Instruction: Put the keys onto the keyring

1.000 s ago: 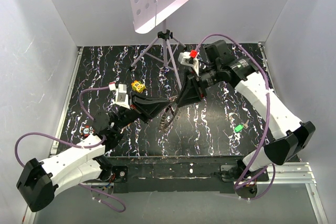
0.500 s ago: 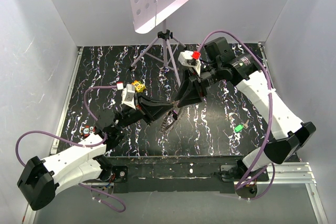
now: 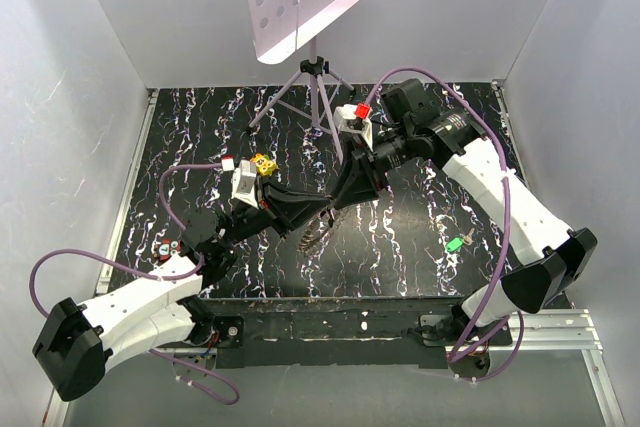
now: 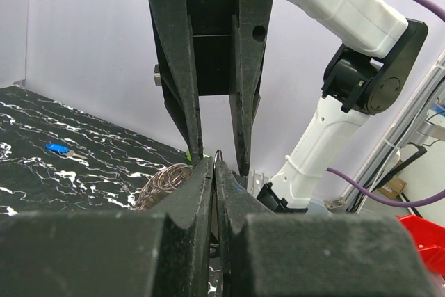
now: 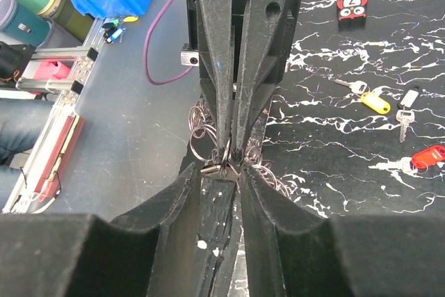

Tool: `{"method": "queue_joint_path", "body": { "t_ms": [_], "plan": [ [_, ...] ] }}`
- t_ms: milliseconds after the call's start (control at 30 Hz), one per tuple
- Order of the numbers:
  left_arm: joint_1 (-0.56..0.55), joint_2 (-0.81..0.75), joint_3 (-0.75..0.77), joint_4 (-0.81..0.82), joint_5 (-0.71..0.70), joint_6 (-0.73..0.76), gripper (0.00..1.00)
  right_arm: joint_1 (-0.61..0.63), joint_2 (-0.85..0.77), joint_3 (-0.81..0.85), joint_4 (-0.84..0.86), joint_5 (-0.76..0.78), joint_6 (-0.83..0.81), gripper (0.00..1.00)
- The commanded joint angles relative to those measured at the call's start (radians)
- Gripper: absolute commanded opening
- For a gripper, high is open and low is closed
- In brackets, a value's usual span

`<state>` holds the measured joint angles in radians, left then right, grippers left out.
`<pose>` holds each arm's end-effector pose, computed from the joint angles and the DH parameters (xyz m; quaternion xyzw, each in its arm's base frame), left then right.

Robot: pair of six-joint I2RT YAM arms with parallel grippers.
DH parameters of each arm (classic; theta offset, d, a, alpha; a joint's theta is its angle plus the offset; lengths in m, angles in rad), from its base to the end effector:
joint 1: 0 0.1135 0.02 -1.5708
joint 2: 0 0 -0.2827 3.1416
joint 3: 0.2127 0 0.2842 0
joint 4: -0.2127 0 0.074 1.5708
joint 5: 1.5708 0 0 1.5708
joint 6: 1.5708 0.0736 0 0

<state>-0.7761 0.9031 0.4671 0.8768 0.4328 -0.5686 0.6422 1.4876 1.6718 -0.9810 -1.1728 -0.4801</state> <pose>0.1564 -0.1968 0.3326 0.2345 0.5013 -0.6037 0.5738 0.2238 0.2522 0.4318 -0.5873 0.5419 0.5362 0.2718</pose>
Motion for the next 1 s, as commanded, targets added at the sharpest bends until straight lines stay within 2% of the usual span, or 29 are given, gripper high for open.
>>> {"method": "queue_joint_path", "body": {
  "t_ms": [0, 200, 533, 567, 600, 633, 933, 967],
  "plan": [
    [-0.003, -0.023, 0.031, 0.050, -0.025, 0.012, 0.00, 0.014, -0.024, -0.009, 0.042, 0.002, 0.018, 0.34],
    [-0.003, -0.032, 0.030, 0.042, -0.045, 0.016, 0.00, 0.020, -0.023, -0.011, 0.050, 0.022, 0.026, 0.20],
    [-0.003, -0.061, 0.013, 0.021, -0.077, 0.032, 0.00, 0.022, -0.024, -0.006, 0.054, 0.032, 0.043, 0.19],
    [-0.003, -0.063, 0.012, 0.019, -0.078, 0.030, 0.00, 0.022, -0.024, -0.006, 0.057, 0.032, 0.046, 0.14],
    [-0.003, -0.066, 0.010, 0.016, -0.080, 0.030, 0.00, 0.022, -0.023, -0.006, 0.059, 0.035, 0.049, 0.04],
    [-0.003, -0.067, 0.010, 0.014, -0.081, 0.032, 0.00, 0.022, -0.023, -0.007, 0.061, 0.036, 0.052, 0.01],
    [-0.003, -0.079, 0.016, -0.045, -0.089, 0.012, 0.01, 0.020, -0.023, 0.008, 0.062, 0.093, 0.072, 0.01],
    [-0.003, -0.084, 0.016, -0.056, -0.091, 0.010, 0.12, 0.022, -0.023, 0.009, 0.059, 0.094, 0.072, 0.01]
  ]
}}
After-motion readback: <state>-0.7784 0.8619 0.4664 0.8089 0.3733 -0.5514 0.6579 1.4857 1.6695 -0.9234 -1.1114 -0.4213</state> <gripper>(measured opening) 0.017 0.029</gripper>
